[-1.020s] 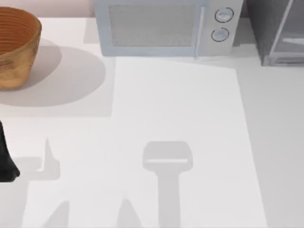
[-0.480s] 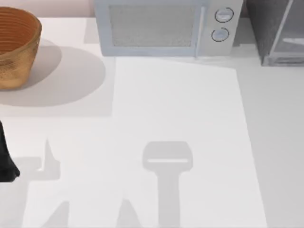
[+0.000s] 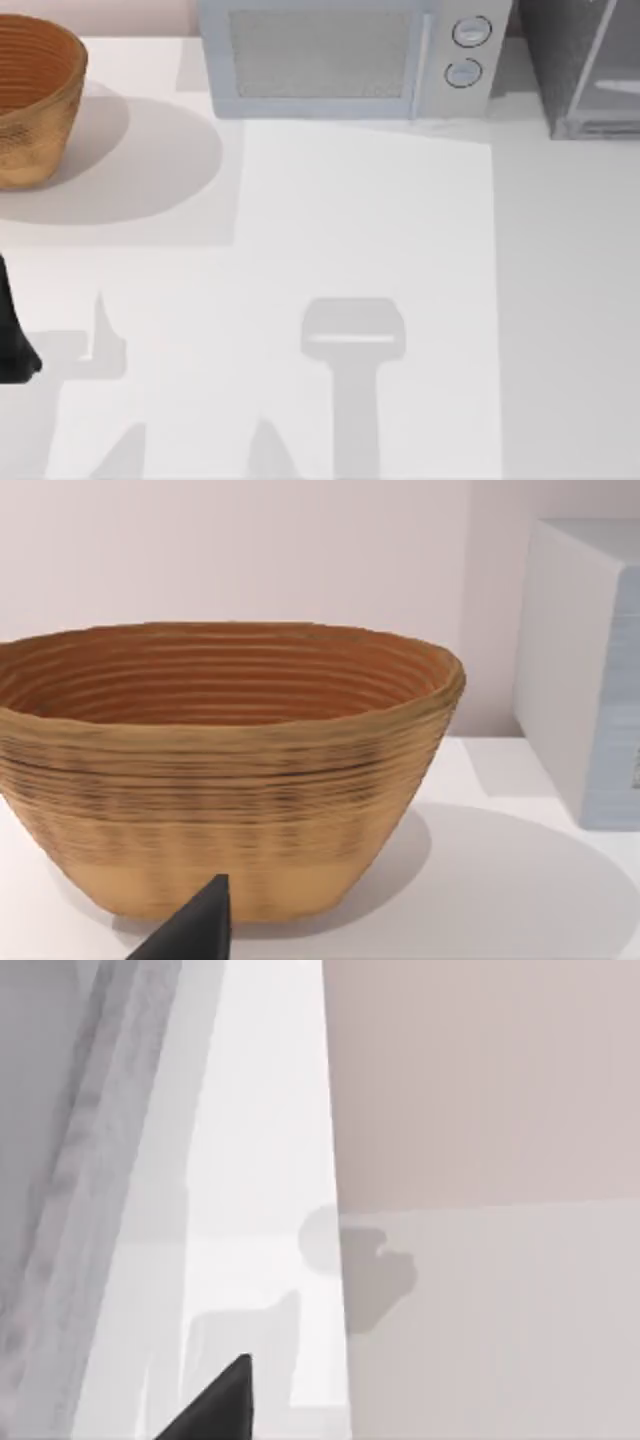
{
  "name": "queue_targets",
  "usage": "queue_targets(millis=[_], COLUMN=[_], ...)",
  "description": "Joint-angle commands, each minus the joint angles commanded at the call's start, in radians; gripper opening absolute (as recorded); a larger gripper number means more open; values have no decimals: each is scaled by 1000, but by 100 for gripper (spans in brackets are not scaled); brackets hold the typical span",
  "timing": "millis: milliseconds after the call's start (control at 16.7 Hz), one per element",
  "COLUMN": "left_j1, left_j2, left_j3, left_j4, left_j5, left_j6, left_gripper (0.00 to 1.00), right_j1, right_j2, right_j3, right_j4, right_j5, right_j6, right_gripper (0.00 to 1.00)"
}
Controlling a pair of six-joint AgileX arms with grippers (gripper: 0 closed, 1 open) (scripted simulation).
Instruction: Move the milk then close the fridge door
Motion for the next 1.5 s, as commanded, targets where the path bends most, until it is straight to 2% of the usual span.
queue_targets(millis=[180, 540, 720, 960, 1500], left_j1=[0, 0, 0, 0, 0], left_j2=[0, 0, 0, 0, 0], left_j3=[0, 0, 0, 0, 0], left_j4=[0, 0, 0, 0, 0], left_j5=[0, 0, 0, 0, 0], left_j6=[0, 0, 0, 0, 0], left_gripper=[100, 100, 100, 100, 100], right_j1=[44, 27, 87, 274, 812], right_j2=[-10, -2, -17, -65, -190], right_j3=[-10, -34, -55, -119, -298], right_j4=[87, 111, 135, 209, 414], right_j5=[15, 18, 65, 215, 635], right_j6=[88, 93, 140, 273, 641], right_gripper=[100, 100, 100, 100, 100])
